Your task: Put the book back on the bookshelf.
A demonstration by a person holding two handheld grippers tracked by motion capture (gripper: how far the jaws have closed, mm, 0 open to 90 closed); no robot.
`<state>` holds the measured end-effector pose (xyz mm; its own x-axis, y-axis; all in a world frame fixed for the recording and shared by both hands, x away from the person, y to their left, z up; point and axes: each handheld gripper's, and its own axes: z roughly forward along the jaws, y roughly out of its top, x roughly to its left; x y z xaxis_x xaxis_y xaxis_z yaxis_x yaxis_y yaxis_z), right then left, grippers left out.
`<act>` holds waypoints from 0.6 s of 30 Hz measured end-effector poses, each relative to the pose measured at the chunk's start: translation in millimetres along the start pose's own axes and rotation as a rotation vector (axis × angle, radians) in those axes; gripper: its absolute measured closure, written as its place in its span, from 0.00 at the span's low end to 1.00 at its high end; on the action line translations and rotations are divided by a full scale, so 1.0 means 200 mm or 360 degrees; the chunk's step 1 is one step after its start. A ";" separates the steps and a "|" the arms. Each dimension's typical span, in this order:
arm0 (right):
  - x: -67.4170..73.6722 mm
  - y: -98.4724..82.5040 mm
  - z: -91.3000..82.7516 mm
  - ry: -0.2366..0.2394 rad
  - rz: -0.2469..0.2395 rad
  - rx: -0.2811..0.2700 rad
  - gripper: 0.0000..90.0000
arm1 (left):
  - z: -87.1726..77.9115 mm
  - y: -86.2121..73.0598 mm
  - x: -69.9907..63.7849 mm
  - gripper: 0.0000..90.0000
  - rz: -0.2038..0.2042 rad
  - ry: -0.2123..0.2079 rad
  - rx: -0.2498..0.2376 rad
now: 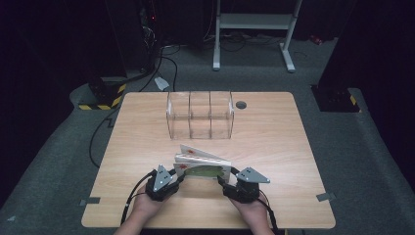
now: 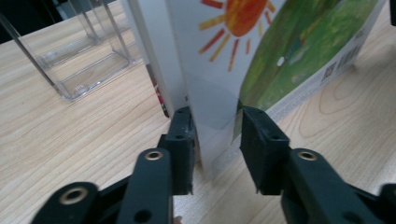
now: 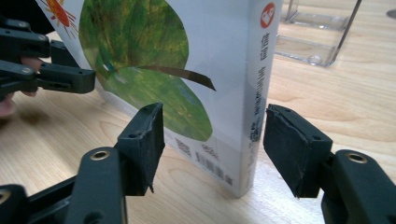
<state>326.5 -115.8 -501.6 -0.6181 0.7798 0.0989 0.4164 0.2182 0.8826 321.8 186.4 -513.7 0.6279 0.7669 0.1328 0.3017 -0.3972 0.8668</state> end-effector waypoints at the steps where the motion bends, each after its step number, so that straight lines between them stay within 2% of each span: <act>1: 0.00 0.00 0.00 -0.0002 -0.0012 -0.0004 0.40 | 0.00 0.00 0.00 0.65 -0.0010 0.0001 0.0005; 4: 0.00 0.01 0.00 -0.0022 -0.0044 0.0007 0.36 | -0.02 0.00 0.02 0.55 -0.0054 0.0001 0.0019; 8: 0.00 0.03 0.02 -0.0024 -0.0057 -0.0007 0.32 | -0.06 -0.02 0.05 0.48 -0.0102 0.0033 0.0021; 12: -0.01 0.05 0.04 0.0000 -0.0069 0.0006 0.32 | -0.09 -0.05 0.08 0.46 -0.0138 0.0071 0.0031; 16: -0.01 0.07 0.05 0.0026 -0.0090 -0.0019 0.34 | -0.12 -0.07 0.11 0.44 -0.0182 0.0114 0.0041; 18: -0.01 0.08 0.06 0.0035 -0.0122 -0.0036 0.35 | -0.13 -0.09 0.13 0.44 -0.0216 0.0130 0.0070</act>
<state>342.2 -107.5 -492.3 -0.6623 0.7481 0.0403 0.3520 0.2632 0.8982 314.8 226.3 -513.1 0.5196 0.8526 0.0562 0.4119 -0.3076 0.8578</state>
